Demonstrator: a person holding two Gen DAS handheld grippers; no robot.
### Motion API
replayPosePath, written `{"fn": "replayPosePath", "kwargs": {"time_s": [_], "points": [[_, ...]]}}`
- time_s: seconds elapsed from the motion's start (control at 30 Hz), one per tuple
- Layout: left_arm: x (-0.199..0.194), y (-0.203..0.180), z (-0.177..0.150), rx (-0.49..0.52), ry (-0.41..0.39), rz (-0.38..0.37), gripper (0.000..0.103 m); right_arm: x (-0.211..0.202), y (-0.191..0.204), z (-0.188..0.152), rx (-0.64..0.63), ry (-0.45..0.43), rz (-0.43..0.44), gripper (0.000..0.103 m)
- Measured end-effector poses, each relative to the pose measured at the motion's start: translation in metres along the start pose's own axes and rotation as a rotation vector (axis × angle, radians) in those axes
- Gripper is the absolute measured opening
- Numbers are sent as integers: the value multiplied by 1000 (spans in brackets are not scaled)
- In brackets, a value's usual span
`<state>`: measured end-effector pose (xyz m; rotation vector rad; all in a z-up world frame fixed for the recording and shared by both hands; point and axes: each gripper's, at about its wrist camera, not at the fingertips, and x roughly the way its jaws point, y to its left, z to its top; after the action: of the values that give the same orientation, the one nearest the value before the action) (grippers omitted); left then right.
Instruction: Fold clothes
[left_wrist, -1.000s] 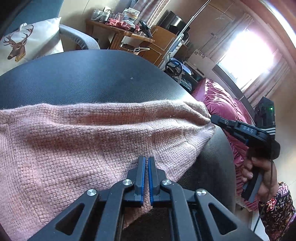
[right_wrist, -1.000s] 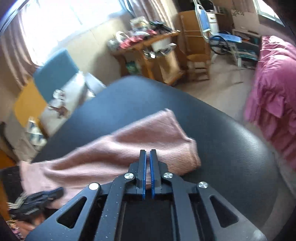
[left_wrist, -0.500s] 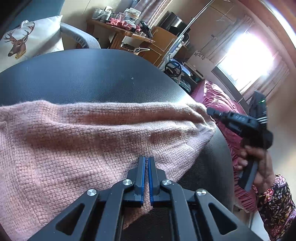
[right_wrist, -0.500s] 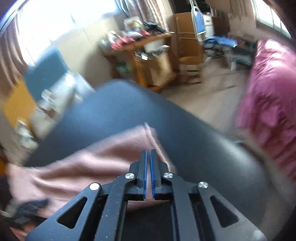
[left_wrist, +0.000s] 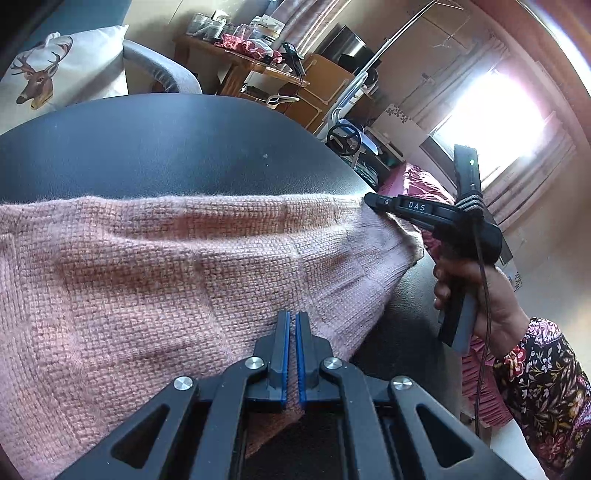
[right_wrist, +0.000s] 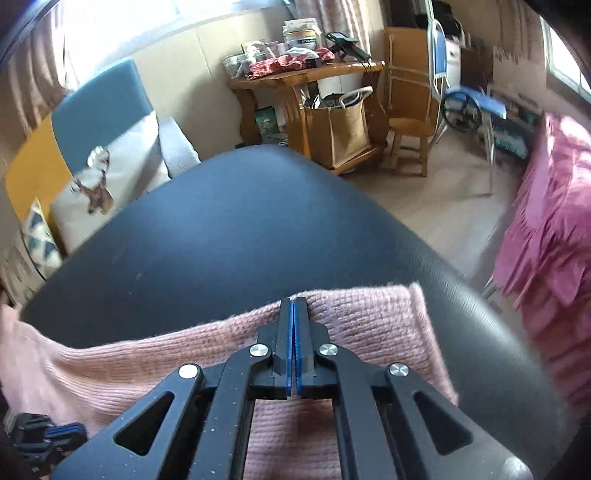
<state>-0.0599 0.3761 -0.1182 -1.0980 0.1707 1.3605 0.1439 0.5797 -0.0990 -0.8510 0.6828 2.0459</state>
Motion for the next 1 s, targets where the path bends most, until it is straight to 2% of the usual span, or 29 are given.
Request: {"fn": "replayPosePath", "kwargs": {"time_s": [0.1,0.17,0.4,0.43,0.5,0.63,0.7,0.77,0.8,0.87,0.97,1.0], "points": [[-1,1,0,-4,-1,-4,3,-36,-20,-12,138,-67,90,3],[-1,2,-1,-8,-1,-9,3,-53,-21,-18,170,-72,96,3],[-1,2,1,-22,6,-16,3,-51,-28,-41,100,-32,16,4],[-1,3,1,-25,7,-19,3,-51,-29,-44,90,-26,4,0],[-1,5,2,-30,10,-24,3,-50,-31,-51,69,-14,-19,0],[-3,9,6,-56,35,-49,3,-53,-31,-48,161,-1,2,3],[-10,7,9,-58,71,-56,3,-67,-11,-47,133,-36,33,3],[-39,6,13,-57,7,-120,3,-82,14,-46,76,-69,75,3],[-56,6,15,-43,-45,-123,3,-86,26,-47,55,-73,107,3],[-86,12,19,4,-133,42,4,-93,48,-52,41,-56,186,3],[-90,32,20,1,-91,199,4,-84,90,-62,3,34,277,3],[-89,41,20,-27,-73,224,4,-80,109,-64,-26,55,300,3]]}}
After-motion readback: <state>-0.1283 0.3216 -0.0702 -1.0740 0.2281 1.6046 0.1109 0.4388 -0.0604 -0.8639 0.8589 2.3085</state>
